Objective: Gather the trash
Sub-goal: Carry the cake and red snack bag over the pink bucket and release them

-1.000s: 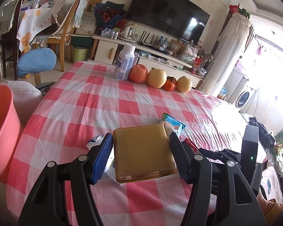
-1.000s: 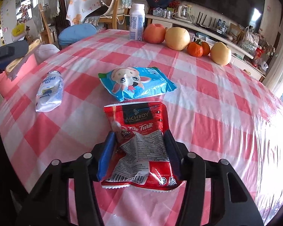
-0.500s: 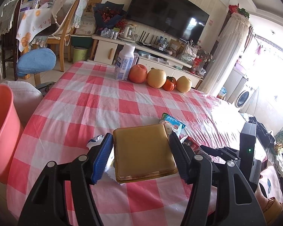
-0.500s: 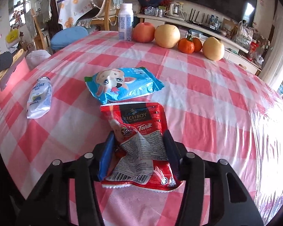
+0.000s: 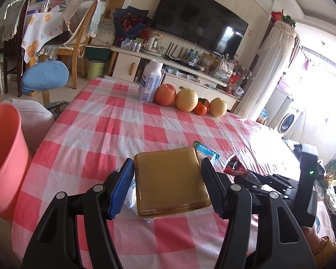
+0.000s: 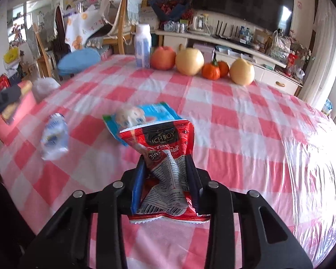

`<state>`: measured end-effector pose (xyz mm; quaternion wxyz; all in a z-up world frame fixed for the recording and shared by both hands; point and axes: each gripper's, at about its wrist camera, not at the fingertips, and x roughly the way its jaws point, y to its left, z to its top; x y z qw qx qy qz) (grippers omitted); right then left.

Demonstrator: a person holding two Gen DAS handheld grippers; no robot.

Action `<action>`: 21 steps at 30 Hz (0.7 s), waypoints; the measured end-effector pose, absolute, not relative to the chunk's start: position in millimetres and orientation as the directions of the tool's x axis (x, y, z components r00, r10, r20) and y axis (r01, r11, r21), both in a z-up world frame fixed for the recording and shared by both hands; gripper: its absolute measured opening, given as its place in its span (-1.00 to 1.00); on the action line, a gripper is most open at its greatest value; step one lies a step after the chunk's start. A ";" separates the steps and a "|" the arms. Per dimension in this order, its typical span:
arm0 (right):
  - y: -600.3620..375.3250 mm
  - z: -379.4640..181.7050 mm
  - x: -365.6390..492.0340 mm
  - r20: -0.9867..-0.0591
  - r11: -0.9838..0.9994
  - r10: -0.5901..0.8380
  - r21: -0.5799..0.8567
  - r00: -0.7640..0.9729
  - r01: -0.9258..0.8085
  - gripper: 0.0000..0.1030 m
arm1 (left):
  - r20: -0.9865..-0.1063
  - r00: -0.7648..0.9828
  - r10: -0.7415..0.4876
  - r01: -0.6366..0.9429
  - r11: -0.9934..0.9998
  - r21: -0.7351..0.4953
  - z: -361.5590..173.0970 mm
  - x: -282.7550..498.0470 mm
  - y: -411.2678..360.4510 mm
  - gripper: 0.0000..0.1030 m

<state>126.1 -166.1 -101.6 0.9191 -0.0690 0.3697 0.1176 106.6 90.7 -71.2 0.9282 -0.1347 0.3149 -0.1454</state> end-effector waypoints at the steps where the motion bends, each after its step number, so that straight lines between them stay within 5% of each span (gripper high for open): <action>1: -163.1 -97.3 125.4 -0.690 0.961 0.171 -0.039 0.703 -0.272 -0.31 | -0.541 0.763 -0.353 0.183 0.921 -0.343 -69.9 105.9 93.1 0.21; 11: -108.1 -38.4 119.4 -0.610 0.911 0.372 0.094 0.699 -0.403 -0.30 | -0.470 0.833 -0.292 0.102 0.916 -0.388 -55.3 100.5 143.8 0.21; 21: 22.9 -0.3 131.9 -0.573 0.758 0.599 0.181 0.559 -0.627 -0.30 | -0.445 0.895 -0.036 -0.174 0.890 -0.422 -53.2 93.3 241.0 0.21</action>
